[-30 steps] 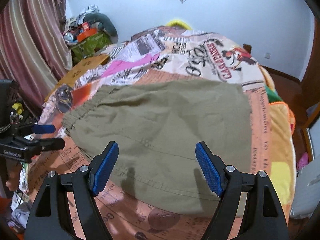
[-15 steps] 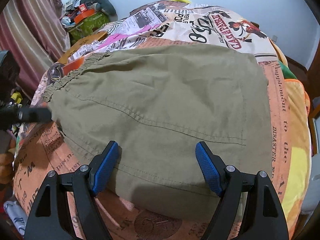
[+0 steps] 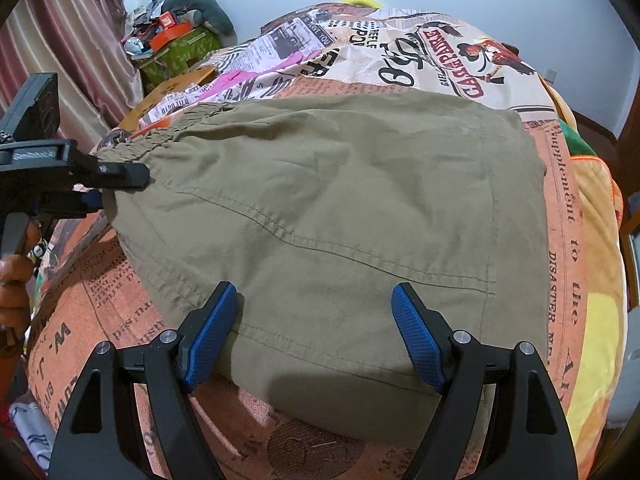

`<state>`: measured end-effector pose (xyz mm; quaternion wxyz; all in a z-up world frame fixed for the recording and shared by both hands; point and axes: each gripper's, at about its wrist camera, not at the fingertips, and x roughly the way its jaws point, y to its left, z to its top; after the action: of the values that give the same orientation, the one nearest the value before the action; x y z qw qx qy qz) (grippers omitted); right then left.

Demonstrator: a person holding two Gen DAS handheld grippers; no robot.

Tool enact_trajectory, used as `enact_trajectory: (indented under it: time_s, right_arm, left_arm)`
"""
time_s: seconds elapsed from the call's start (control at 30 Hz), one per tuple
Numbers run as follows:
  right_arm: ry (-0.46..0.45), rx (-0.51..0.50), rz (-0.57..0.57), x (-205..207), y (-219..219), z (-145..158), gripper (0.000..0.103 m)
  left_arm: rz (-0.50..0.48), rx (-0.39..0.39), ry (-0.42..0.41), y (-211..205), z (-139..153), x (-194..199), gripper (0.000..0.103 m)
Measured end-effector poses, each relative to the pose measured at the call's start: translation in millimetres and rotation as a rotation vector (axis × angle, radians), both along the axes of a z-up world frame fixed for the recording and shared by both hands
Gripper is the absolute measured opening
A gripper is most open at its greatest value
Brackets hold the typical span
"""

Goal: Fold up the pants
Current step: 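Grasp the elastic waistband with the left tool and lift it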

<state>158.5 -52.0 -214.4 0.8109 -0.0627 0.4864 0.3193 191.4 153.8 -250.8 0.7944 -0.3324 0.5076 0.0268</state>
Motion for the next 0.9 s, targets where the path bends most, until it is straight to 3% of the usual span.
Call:
enact_trajectory:
  time_s: [0.2, 0.37, 0.57, 0.73, 0.9]
  right_arm:
    - [-0.004, 0.000, -0.003, -1, 0, 3, 0.076]
    - [0.004, 0.017, -0.014, -4, -1, 7, 0.076]
    - [0.026, 0.089, 0.000, -13, -2, 13, 0.076]
    - [0.014, 0.081, -0.006, -21, -4, 15, 0.075]
    - [-0.001, 0.070, -0.057, -22, -22, 17, 0.075]
  left_arm:
    - [-0.027, 0.173, -0.042, -16, 11, -3, 0.035]
    - [-0.041, 0.312, -0.073, -20, 26, -12, 0.034]
    - [0.036, 0.472, -0.074, -1, 34, -34, 0.034]
    - [0.088, 0.595, -0.056, 14, 38, -53, 0.034]
    - [0.074, 0.669, -0.117, 6, 58, -59, 0.033]
